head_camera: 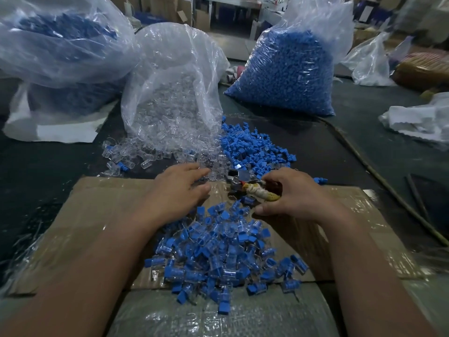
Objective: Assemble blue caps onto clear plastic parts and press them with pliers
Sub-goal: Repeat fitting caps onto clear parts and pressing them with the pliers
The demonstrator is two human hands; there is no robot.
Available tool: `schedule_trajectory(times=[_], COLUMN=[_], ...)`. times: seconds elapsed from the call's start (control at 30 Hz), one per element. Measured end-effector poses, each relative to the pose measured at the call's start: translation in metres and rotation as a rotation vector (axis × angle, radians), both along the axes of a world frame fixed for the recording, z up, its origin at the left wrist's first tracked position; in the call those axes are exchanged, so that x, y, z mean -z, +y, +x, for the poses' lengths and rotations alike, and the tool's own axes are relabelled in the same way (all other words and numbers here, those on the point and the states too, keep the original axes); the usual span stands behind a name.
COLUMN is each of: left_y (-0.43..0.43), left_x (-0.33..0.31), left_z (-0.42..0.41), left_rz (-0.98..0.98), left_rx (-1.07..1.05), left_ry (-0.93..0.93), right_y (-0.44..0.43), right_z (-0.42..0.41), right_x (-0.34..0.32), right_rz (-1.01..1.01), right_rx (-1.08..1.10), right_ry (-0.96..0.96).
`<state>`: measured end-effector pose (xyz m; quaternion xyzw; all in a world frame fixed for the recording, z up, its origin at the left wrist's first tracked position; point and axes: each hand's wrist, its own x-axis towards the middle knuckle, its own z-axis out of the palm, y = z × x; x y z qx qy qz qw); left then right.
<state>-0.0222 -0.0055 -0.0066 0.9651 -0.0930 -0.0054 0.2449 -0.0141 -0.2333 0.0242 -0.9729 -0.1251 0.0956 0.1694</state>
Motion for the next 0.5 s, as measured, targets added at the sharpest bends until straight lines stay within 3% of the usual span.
schedule_trajectory(times=[0.5], left_y=[0.001], left_x=[-0.009], left_z=[-0.0026], left_rz=[-0.064], left_rx=[-0.106], left_ry=[-0.073], right_y=[-0.0063], right_z=[-0.0011], right_x=[-0.0009], right_rz=[0.02], right_rx=[-0.013], right_ry=[0.03])
